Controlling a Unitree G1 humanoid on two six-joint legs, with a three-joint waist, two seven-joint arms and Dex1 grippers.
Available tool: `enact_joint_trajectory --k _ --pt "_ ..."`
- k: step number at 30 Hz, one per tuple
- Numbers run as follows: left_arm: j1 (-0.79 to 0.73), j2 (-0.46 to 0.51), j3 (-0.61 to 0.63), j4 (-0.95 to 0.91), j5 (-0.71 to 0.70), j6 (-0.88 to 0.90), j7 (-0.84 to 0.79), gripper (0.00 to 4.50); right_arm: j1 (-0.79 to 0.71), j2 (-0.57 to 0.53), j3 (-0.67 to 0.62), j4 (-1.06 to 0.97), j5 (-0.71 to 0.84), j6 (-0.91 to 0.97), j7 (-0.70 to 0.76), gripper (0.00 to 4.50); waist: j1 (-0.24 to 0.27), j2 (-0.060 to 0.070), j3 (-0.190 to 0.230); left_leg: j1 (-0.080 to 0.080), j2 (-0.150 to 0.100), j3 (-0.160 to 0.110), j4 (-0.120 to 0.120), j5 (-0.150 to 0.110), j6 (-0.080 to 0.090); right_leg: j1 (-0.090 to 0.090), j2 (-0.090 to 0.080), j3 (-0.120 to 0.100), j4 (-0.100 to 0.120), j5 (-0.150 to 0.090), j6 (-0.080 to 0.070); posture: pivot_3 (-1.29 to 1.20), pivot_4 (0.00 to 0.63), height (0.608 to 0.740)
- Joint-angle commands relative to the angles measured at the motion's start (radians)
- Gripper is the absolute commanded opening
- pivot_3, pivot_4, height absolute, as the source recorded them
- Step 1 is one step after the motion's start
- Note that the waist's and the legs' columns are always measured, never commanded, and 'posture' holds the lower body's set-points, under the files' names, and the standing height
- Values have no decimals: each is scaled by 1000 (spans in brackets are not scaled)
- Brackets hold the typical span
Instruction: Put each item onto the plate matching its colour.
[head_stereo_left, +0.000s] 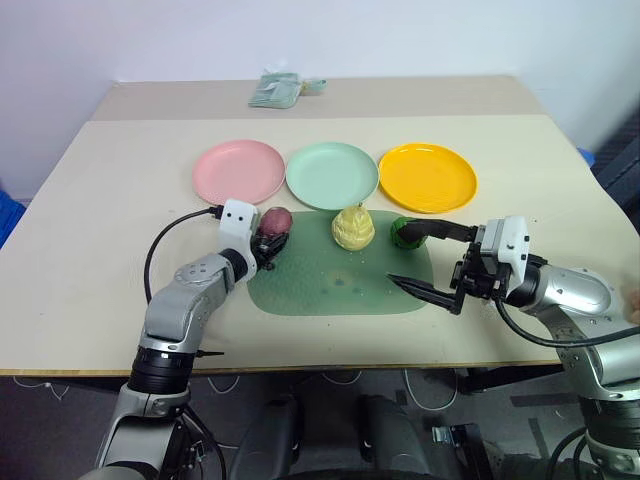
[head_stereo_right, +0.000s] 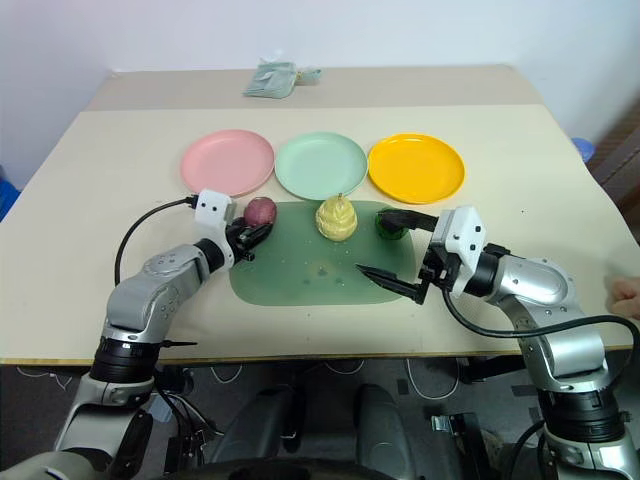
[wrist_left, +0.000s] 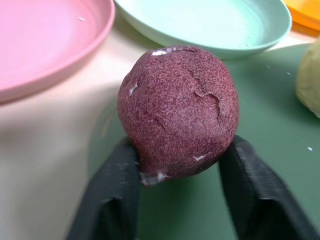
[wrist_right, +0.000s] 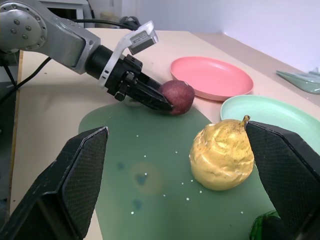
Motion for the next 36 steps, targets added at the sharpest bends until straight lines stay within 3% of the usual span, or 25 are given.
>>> enact_joint_trajectory --k 1,8,17,21,23,24,31,33,36 --pt "-54 -21 69 -25 14 -70 45 1539 -8 -7 -10 -37 0 -7 -11 4500 0 0 0 0 0 0 0 0 0 0 0 0 0 0 0 0 150 740" --pt "-260 -64 188 166 52 -159 192 1539 -50 1 12 -13 -12 -4 -27 4500 1 -1 0 0 0 0 1 0 0 0 1 -1 0 0 0 0 150 740" --pt "-583 -81 291 820 81 -387 291 1539 -128 32 49 58 -51 -29 -39 4500 0 -2 1 0 -2 0 1 0 0 0 2 -1 1 3 4 0 150 740" --pt "-620 -79 306 943 80 -440 282 3322 -137 42 53 66 -65 -42 -47 4500 -2 -2 1 0 -2 0 1 0 0 0 2 -1 1 3 4 0 150 740" --pt "-602 -84 302 896 64 -420 246 4365 -142 49 53 62 -69 -38 -61 4500 -2 -2 1 0 -2 0 0 0 0 0 2 -1 1 3 4 0 150 740" --pt "-583 -84 296 851 58 -405 230 4441 -145 51 53 62 -71 -36 -66 4500 -2 -3 1 -1 -2 0 0 0 0 -1 2 -1 1 3 4 0 150 740" --pt "-349 -46 245 360 -34 -194 61 4441 -166 66 67 64 -76 -9 -97 4500 -7 -2 1 -1 -2 0 0 0 0 -2 1 0 2 3 4 0 150 740" --pt "-184 27 187 132 -49 -252 -111 4441 -194 76 83 101 -93 8 -115 4500 -17 -2 1 -1 -2 0 -1 0 0 -2 1 1 2 3 4 0 150 740" --pt "-49 124 194 -33 -160 -184 -282 4441 -230 86 92 169 -108 40 -134 4500 -26 -2 1 -1 -1 1 -2 0 -1 -3 0 3 2 3 3 0 150 740"
